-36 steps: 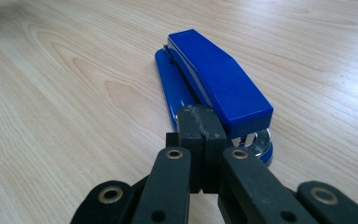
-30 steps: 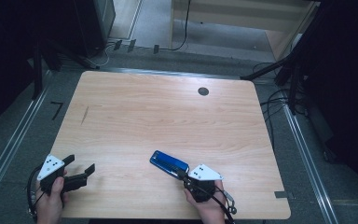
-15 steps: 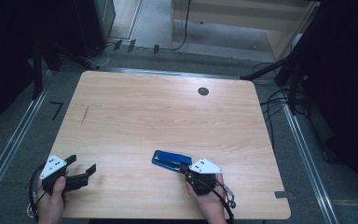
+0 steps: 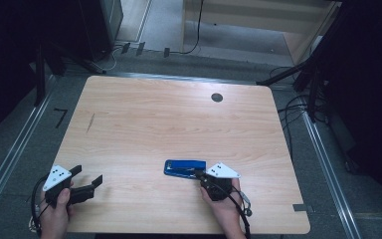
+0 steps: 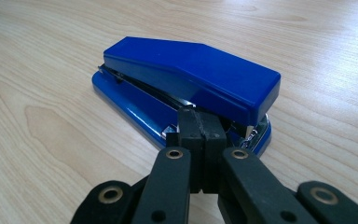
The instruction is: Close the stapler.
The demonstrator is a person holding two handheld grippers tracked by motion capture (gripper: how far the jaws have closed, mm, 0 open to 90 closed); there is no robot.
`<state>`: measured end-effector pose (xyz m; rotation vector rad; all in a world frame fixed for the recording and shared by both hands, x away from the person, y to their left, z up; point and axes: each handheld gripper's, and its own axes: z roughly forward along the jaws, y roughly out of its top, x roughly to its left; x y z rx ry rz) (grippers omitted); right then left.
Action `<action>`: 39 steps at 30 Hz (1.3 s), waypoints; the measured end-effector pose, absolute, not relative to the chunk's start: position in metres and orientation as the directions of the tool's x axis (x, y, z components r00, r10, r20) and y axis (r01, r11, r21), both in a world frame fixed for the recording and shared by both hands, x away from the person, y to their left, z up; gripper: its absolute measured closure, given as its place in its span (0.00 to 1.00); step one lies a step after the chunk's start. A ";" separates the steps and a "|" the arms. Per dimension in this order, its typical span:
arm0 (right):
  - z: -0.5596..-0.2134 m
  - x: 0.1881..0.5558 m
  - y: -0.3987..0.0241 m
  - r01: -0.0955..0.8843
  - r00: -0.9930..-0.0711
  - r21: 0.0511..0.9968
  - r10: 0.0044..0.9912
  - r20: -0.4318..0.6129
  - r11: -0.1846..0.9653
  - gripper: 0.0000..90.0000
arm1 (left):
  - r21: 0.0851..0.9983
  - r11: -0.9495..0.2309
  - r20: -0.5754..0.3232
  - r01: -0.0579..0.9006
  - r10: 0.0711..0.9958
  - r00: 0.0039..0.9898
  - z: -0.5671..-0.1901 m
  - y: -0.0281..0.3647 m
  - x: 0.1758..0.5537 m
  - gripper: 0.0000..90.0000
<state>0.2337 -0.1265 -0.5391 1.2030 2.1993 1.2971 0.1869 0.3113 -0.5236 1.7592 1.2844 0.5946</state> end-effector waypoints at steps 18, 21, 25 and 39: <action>-0.538 0.239 -0.129 0.498 -0.588 0.832 0.800 0.117 0.245 1.00 | 0.846 -0.112 -0.098 0.522 0.928 0.358 -0.523 0.311 0.187 0.15; -0.539 0.240 -0.128 0.499 -0.590 0.832 0.798 0.123 0.241 1.00 | 0.846 -0.112 -0.098 0.522 0.928 0.358 -0.523 0.311 0.187 0.15; -0.538 0.239 -0.129 0.501 -0.600 0.831 0.789 0.131 0.243 1.00 | 0.847 -0.108 -0.101 0.521 0.929 0.357 -0.523 0.311 0.186 0.15; -0.524 0.229 -0.146 0.486 -0.648 0.840 0.744 0.162 0.240 0.46 | 0.848 -0.111 -0.097 0.518 0.929 0.358 -0.524 0.310 0.186 0.15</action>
